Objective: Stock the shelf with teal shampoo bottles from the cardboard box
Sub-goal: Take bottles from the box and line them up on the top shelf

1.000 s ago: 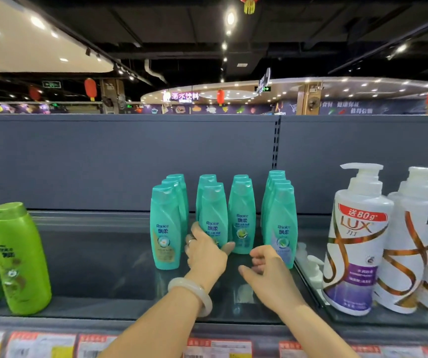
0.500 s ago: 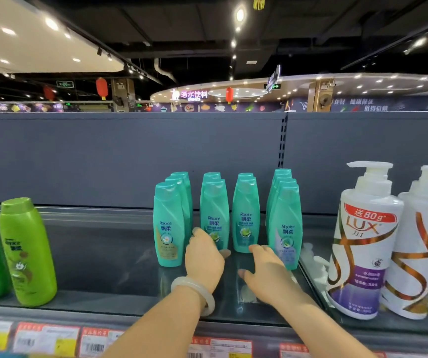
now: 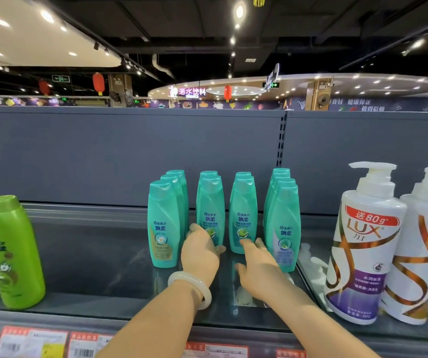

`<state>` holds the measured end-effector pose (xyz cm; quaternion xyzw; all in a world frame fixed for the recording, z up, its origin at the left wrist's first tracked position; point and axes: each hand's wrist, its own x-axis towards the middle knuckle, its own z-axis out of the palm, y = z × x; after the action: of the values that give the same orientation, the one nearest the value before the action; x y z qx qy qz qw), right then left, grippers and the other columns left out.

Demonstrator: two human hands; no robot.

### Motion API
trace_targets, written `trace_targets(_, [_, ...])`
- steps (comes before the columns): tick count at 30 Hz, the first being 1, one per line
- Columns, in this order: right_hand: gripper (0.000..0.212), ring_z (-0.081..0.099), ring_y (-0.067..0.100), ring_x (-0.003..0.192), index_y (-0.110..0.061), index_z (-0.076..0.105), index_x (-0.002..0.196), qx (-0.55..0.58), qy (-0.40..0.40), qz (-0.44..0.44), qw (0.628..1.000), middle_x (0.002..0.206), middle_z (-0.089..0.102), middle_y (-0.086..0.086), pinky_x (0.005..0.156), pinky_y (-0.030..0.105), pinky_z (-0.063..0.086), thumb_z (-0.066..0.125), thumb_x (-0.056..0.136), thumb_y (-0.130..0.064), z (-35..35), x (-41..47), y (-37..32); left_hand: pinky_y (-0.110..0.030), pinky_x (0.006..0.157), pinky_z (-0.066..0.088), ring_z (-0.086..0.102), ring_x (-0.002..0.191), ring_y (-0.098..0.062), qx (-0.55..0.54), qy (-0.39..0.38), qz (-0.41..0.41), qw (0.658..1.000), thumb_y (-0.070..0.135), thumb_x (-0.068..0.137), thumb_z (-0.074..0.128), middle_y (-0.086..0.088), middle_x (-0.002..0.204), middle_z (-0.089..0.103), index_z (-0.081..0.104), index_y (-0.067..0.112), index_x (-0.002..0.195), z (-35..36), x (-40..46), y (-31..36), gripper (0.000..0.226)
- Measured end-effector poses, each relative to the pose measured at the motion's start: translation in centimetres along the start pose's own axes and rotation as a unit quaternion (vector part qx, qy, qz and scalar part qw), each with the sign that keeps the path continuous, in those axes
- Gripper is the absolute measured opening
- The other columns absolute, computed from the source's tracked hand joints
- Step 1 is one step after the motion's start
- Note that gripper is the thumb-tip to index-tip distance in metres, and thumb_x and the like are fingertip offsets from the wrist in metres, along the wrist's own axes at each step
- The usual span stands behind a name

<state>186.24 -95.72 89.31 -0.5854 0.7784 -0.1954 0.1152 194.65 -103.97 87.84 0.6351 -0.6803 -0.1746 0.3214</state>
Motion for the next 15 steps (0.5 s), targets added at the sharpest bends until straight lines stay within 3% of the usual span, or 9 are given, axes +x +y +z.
trace_targets(15, [0.06, 0.028, 0.028, 0.14, -0.022, 0.017, 0.147, -0.015, -0.031, 0.013, 0.999, 0.158, -0.001, 0.014, 0.11, 0.032, 0.03, 0.048, 0.096, -0.024, 0.48, 1.11, -0.25, -0.032, 0.092, 0.044, 0.055, 0.117, -0.028, 0.021, -0.003, 0.001, 1.0, 0.03, 0.077, 0.073, -0.014, 0.124, 0.055, 0.037, 0.002, 0.117, 0.17, 0.49, 0.03, 0.061])
